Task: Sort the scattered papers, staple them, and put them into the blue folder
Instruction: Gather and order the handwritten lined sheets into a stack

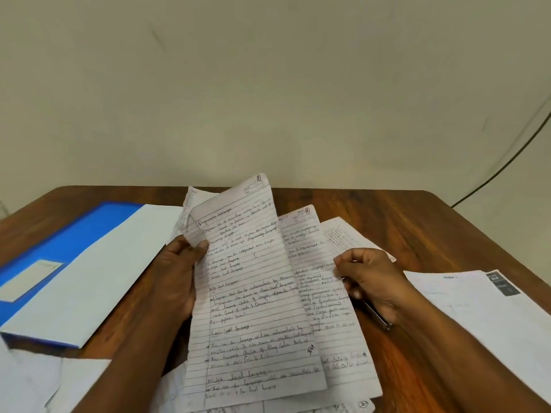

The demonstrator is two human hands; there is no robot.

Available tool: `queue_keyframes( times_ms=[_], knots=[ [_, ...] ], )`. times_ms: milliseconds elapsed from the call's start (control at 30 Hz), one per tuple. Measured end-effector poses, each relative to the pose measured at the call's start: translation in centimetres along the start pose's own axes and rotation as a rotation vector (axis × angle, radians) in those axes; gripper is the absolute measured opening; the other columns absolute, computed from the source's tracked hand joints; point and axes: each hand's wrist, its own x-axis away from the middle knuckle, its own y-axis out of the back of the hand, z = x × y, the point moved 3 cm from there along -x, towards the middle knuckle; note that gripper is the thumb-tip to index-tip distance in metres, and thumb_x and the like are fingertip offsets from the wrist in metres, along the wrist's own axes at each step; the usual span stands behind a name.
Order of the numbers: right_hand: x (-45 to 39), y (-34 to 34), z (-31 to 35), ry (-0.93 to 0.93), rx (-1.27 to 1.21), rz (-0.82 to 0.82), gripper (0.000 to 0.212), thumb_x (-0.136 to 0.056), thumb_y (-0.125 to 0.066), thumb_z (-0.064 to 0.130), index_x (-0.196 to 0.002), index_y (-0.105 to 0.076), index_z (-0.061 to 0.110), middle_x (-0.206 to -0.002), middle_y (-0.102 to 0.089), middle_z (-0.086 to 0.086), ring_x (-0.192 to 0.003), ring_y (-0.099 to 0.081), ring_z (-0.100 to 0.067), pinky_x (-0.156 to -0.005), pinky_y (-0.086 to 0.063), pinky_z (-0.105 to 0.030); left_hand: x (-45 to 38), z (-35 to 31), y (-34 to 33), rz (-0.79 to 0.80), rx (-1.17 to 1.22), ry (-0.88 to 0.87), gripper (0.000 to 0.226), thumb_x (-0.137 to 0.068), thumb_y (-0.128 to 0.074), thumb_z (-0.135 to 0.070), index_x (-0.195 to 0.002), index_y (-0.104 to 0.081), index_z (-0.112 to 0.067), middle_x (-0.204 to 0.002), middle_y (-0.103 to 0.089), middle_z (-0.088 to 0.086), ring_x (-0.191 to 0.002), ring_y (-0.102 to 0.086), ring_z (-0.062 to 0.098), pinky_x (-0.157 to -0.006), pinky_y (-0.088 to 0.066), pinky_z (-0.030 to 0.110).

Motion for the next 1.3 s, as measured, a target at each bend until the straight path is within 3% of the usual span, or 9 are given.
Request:
queue_keyframes(
  times_ms=[133,267,533,733,867,1133,1200,1300],
  knots=[
    [0.0,-0.2,0.0,0.006,-0.055,-0.002,0.011,-0.087,-0.067,-0.012,-0.089,-0.071,-0.002,-0.07,-0.065,-0.014,-0.05,-0.05,-0.015,-0.037,-0.035,-0.022,0.2,0.2,-0.2,0.023,-0.093,-0.007,0.025,-0.099,-0.063,0.001,-0.123,-0.07,-0.006,-0.108,-0.081,0.008,-0.09,-0.08,0.023,-0.065,-0.065,0.033],
    [0.1,-0.2,0.0,0.003,-0.108,0.009,0.014,-0.091,-0.063,-0.011,-0.096,-0.073,-0.002,-0.075,-0.069,-0.017,-0.05,-0.048,-0.013,-0.037,-0.033,-0.02,0.2,0.5,-0.2,0.052,-0.162,-0.024,0.027,-0.099,-0.065,-0.001,-0.124,-0.069,-0.006,-0.116,-0.079,0.011,-0.105,-0.077,0.03,-0.081,-0.064,0.042],
    [0.7,-1.3,-0.1,0.04,-0.15,0.054,0.017,-0.094,-0.063,-0.007,-0.101,-0.075,0.003,-0.076,-0.067,-0.02,-0.053,-0.043,-0.017,-0.038,-0.034,-0.02,-0.1,1.1,0.0,0.023,-0.286,-0.038,0.022,-0.098,-0.071,-0.01,-0.12,-0.073,-0.013,-0.115,-0.08,0.008,-0.108,-0.076,0.031,-0.099,-0.058,0.056],
    [1.3,-2.3,-0.1,0.067,-0.208,0.074,0.019,-0.094,-0.061,-0.01,-0.103,-0.073,0.001,-0.069,-0.069,-0.01,-0.047,-0.047,-0.009,-0.038,-0.034,-0.019,0.1,1.1,-0.2,0.002,-0.371,-0.084,0.018,-0.099,-0.073,-0.016,-0.117,-0.074,-0.018,-0.112,-0.081,0.001,-0.107,-0.077,0.024,-0.1,-0.059,0.053],
    [1.4,-2.9,-0.5,0.07,-0.211,0.103,0.018,-0.094,-0.063,-0.01,-0.104,-0.074,0.0,-0.073,-0.067,-0.018,-0.048,-0.049,-0.012,-0.038,-0.036,-0.02,0.5,0.7,-0.8,0.012,-0.423,-0.124,0.028,-0.099,-0.072,-0.019,-0.127,-0.066,-0.018,-0.109,-0.081,-0.002,-0.099,-0.078,0.014,-0.093,-0.062,0.04],
    [2.0,-3.9,-0.9,0.069,-0.125,0.207,0.019,-0.095,-0.065,-0.003,-0.1,-0.079,0.009,-0.093,-0.066,-0.041,-0.055,-0.046,-0.026,-0.043,-0.042,-0.027,0.7,0.4,-0.8,-0.003,-0.45,-0.129,0.042,-0.097,-0.074,-0.026,-0.138,-0.061,-0.025,-0.119,-0.078,-0.003,-0.109,-0.074,0.016,-0.097,-0.059,0.04],
    [2.2,-4.1,-0.9,0.084,-0.109,0.221,0.021,-0.096,-0.065,-0.002,-0.1,-0.08,0.011,-0.093,-0.069,-0.038,-0.058,-0.047,-0.03,-0.044,-0.043,-0.028,0.7,0.4,-0.8,-0.018,-0.443,-0.121,0.041,-0.096,-0.076,-0.029,-0.135,-0.063,-0.024,-0.118,-0.079,-0.004,-0.11,-0.074,0.017,-0.101,-0.058,0.045],
    [2.3,-4.3,-0.9,0.093,-0.101,0.228,0.023,-0.098,-0.063,0.0,-0.097,-0.081,0.014,-0.096,-0.072,-0.034,-0.064,-0.049,-0.034,-0.045,-0.044,-0.029,0.6,0.6,-0.7,-0.028,-0.437,-0.129,0.018,-0.098,-0.074,-0.022,-0.114,-0.069,-0.029,-0.11,-0.08,-0.004,-0.103,-0.076,0.012,-0.091,-0.061,0.035]
  ],
)
